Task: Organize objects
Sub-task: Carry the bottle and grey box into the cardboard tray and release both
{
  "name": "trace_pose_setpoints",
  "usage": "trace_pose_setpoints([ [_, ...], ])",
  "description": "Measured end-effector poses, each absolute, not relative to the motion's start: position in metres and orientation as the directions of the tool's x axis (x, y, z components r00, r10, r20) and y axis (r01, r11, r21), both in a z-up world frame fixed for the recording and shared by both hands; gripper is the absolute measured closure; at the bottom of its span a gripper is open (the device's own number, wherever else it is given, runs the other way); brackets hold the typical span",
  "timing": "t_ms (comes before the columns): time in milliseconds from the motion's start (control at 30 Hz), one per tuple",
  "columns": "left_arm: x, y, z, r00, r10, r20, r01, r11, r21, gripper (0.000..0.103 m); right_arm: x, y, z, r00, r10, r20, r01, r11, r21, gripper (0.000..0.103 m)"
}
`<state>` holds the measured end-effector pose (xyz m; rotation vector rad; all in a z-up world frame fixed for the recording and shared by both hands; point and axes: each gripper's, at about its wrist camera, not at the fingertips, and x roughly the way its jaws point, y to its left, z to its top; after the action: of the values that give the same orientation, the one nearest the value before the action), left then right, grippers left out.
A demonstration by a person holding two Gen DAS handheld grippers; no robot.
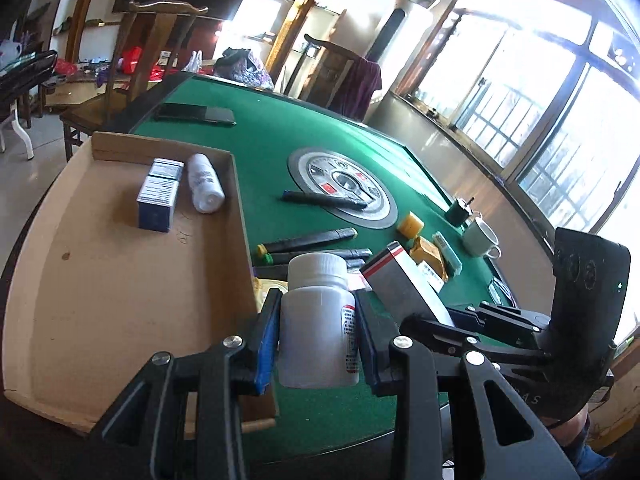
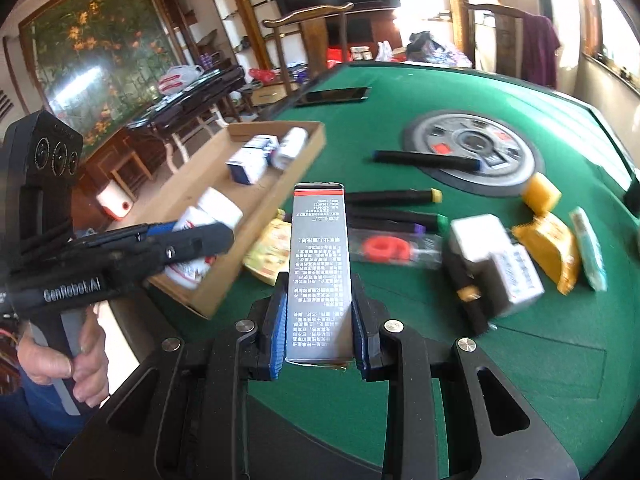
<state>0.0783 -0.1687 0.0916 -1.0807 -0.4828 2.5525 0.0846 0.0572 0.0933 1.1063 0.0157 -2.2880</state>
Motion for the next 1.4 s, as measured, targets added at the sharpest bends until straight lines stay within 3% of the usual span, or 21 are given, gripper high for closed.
trace_pose_setpoints([
  [233,0.075,-0.228,0.100,-0.699,0.380,-0.606,-0.081,-0.883,-0.462,0.068,0.079,0.007,0.106,-0.436,-0.537,-0.722,0.560,-0.790,0.249,0.077],
  [600,0.043,-0.291,0.107,-0.679,0.329,-0.657,-0.012,-0.899,-0.438,0.068,0.057,-0.060,0.105,-0.392,-0.518,-0.760,0.577,-0.782,0.236,0.077],
  [1400,-0.089,-0.299,0.040,-0.513,0.301,-0.804,0.106,-0.907,-0.407,0.068,-0.016,-0.112,0.051,-0.386,-0.375,-0.843,0.454,-0.873,0.180,0.077],
])
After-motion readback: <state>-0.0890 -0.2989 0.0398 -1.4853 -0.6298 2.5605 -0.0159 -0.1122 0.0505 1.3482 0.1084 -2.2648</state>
